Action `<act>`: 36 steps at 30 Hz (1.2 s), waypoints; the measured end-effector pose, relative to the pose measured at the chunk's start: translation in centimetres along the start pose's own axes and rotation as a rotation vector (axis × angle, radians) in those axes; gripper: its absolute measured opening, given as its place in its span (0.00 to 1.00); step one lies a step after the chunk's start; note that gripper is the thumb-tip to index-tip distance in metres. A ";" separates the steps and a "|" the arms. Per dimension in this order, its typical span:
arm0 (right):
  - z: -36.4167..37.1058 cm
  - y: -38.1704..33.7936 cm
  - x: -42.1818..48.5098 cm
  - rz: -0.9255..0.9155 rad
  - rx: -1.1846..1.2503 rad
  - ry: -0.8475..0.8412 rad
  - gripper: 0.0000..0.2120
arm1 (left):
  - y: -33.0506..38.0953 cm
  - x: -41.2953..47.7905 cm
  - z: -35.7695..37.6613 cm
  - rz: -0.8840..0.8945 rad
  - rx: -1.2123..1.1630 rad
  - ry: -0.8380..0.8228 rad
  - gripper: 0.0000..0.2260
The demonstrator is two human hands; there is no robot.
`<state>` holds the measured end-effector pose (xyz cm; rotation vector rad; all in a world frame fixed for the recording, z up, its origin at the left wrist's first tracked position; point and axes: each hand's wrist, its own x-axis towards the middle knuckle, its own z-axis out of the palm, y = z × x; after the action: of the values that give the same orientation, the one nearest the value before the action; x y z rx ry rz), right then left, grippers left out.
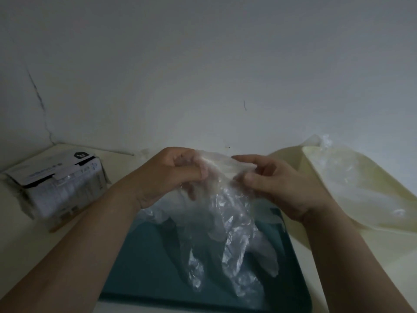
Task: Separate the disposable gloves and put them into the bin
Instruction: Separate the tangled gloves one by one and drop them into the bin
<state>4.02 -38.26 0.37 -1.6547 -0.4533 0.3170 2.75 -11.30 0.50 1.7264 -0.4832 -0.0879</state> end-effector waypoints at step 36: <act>-17.0 -5.3 -8.4 0.363 -0.919 0.799 0.11 | 19.4 11.2 15.5 0.325 0.379 -0.235 0.09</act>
<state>3.82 -56.65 7.50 -2.5673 0.3882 -0.3675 2.79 -32.24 17.89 1.9907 -0.9989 0.0381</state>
